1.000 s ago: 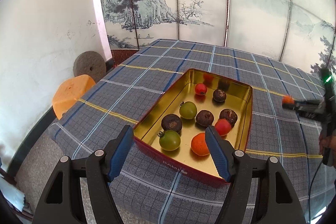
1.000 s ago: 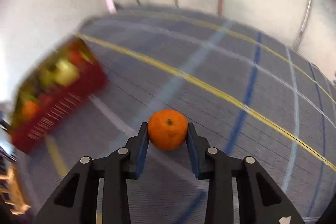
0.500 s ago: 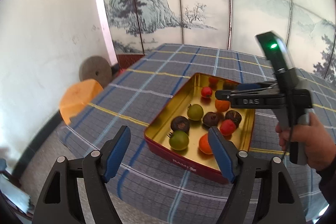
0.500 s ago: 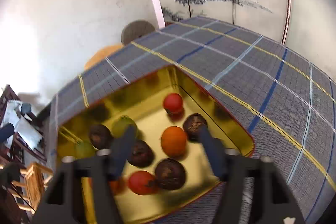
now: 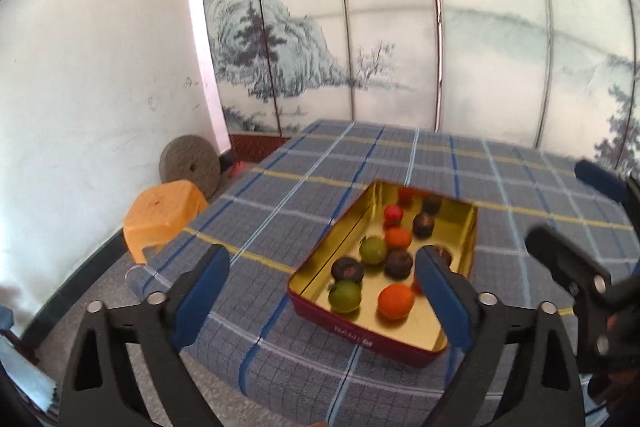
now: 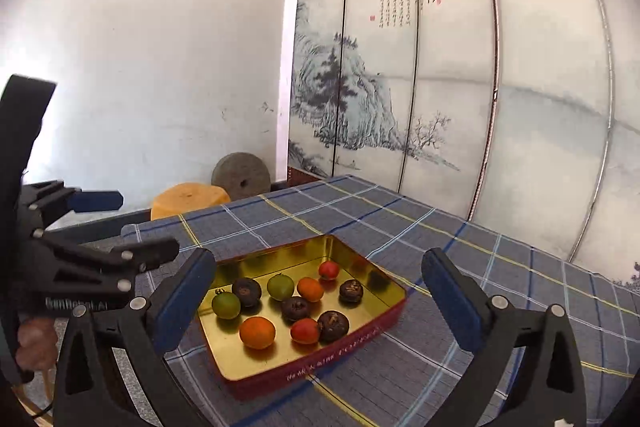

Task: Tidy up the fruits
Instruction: 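Carry the orange over the tin and release it inside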

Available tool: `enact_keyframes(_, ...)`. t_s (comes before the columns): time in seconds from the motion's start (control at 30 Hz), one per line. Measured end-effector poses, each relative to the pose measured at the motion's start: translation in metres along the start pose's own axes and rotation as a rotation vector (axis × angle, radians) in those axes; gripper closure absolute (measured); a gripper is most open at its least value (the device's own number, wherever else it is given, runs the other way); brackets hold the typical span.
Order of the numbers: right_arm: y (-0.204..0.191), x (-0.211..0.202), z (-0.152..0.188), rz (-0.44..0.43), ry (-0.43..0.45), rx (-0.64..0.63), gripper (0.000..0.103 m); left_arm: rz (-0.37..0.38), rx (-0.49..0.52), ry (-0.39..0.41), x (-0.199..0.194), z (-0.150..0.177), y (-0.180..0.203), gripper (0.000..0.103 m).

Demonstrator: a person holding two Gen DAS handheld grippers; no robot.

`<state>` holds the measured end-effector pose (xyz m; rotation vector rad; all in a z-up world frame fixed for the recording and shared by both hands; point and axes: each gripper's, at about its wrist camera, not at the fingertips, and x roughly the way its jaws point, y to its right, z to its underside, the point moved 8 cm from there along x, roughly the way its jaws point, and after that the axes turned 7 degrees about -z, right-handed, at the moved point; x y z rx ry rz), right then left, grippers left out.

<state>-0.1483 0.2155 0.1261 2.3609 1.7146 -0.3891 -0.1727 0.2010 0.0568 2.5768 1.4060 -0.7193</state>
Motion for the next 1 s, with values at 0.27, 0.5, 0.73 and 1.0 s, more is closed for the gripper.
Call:
enact_keyframes(0.27,0.027,-0.028,0.015,0.051,-0.025,0.040,0.000,0.058,0.010,0.037,-0.024,-0.012,0.009,0.000)
enact_keyframes(0.5,0.106,-0.042,0.070,0.188,-0.181,0.069,0.000,0.130,0.050,0.040,-0.031,-0.016,0.034,0.000)
enact_keyframes(0.73,0.230,-0.060,0.154,0.408,-0.446,0.095,0.001,0.116,0.089,0.091,-0.040,-0.025,0.056,0.000)
enact_keyframes(1.0,0.328,-0.087,0.216,0.482,-0.595,0.339,0.001,0.116,0.097,0.041,-0.036,-0.027,0.073,0.000)
